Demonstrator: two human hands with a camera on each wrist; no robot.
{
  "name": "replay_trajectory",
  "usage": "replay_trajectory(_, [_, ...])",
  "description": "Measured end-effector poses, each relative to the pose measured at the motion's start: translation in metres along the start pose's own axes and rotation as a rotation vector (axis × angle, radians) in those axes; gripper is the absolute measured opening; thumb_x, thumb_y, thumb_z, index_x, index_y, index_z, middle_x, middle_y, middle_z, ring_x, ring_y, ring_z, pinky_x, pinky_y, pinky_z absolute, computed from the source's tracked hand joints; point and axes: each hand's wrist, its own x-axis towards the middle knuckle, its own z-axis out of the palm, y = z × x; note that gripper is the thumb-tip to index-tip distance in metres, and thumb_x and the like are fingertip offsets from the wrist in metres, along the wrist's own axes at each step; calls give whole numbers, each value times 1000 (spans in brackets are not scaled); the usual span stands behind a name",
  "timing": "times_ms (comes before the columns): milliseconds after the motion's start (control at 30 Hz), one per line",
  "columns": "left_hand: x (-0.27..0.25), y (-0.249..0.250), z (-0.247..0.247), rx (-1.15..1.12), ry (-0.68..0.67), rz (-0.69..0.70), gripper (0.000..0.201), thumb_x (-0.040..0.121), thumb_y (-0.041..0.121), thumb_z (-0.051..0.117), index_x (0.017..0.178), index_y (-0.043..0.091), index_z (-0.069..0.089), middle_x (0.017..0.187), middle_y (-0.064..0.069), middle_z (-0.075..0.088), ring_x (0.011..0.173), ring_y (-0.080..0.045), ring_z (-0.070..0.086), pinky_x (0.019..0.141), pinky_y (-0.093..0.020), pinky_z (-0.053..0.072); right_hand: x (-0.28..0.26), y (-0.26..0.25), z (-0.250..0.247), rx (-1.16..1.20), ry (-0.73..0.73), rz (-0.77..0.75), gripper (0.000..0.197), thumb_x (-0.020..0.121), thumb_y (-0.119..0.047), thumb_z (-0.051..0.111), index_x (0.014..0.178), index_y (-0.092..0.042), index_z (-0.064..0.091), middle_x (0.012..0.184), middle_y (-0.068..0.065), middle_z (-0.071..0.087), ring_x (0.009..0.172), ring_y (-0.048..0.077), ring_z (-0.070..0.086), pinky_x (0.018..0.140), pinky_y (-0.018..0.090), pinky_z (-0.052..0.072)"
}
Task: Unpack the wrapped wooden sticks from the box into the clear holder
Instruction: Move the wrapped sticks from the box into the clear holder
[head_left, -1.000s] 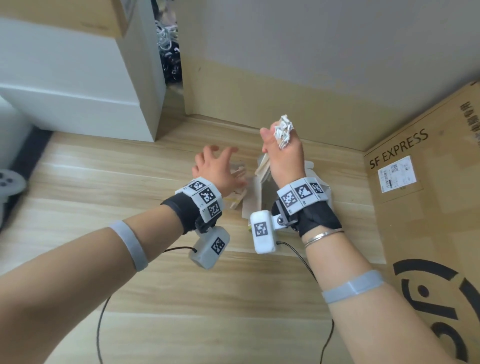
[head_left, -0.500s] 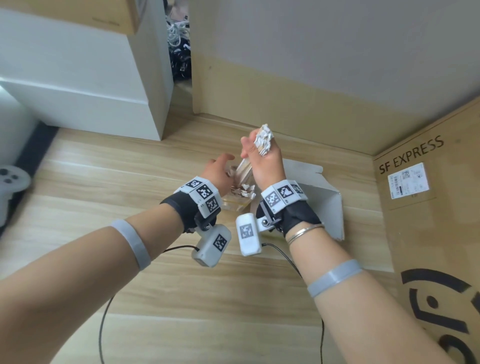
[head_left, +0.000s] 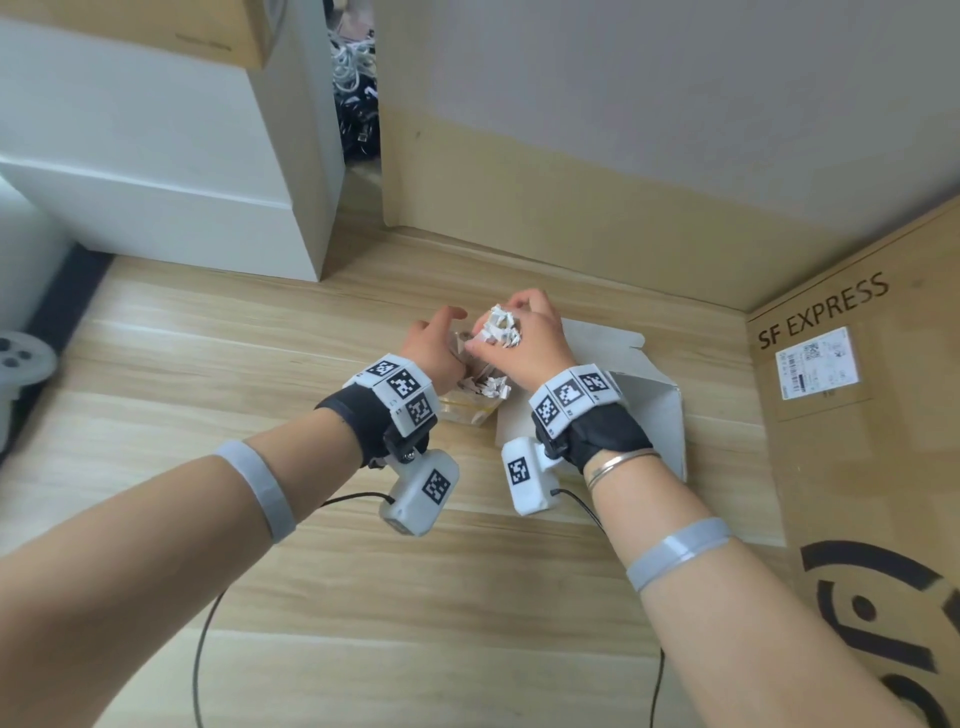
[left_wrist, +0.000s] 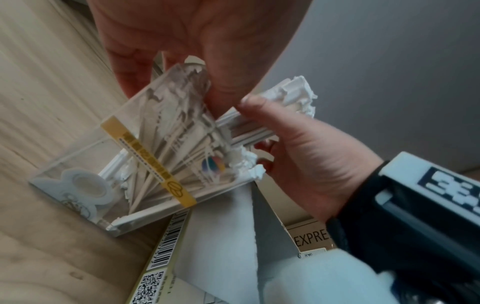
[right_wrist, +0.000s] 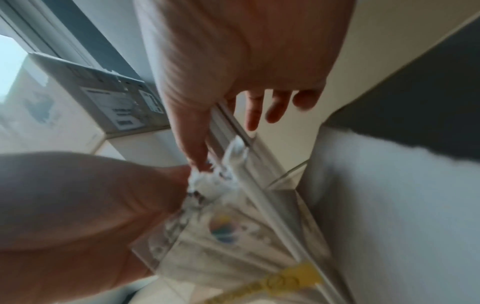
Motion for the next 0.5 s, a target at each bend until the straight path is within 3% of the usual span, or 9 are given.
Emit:
replay_trajectory(67, [-1,-1,0,3,-4,6,62,82,3,55,137,23,35,133,-20,39,105,-35,56,75,-28,49,1,-2,-4,7,7,-64,26,76,-28,72,99,-16,69,102,-3,49,92,13,50,83,24,44])
replay_trajectory(133, [-2,-1,1,6,2,7,62,82,2,54,137,23,35,132,-20,39,102,-35,57,73,-27,48,0,-5,-7,2,32,-125,17,76,-23,72,92,-19,69,95,0,59,83,15,55,75,25,46])
replay_trajectory(233, [-2,0,1,13,15,10,61,82,4,54,136,23,36,131,-20,40,101,-35,57,74,-27,49,-1,-7,-7,-26,57,-164,17,75,-24,75,90,-18,71,86,-3,54,78,15,54,70,24,43])
replay_trajectory(400, [-1,0,1,3,-2,-3,62,82,5,57,137,23,35,131,-22,41,105,-34,55,74,-28,49,1,-4,3,-223,28,-143,19,78,-26,73,94,-16,73,102,3,64,92,22,62,77,29,48])
replay_trajectory(500, [-2,0,1,5,0,4,63,81,5,58,137,23,35,128,-23,45,107,-28,51,73,-27,47,1,-8,-1,-276,-29,-139,22,79,-30,72,98,-18,73,106,2,63,95,21,61,83,30,50])
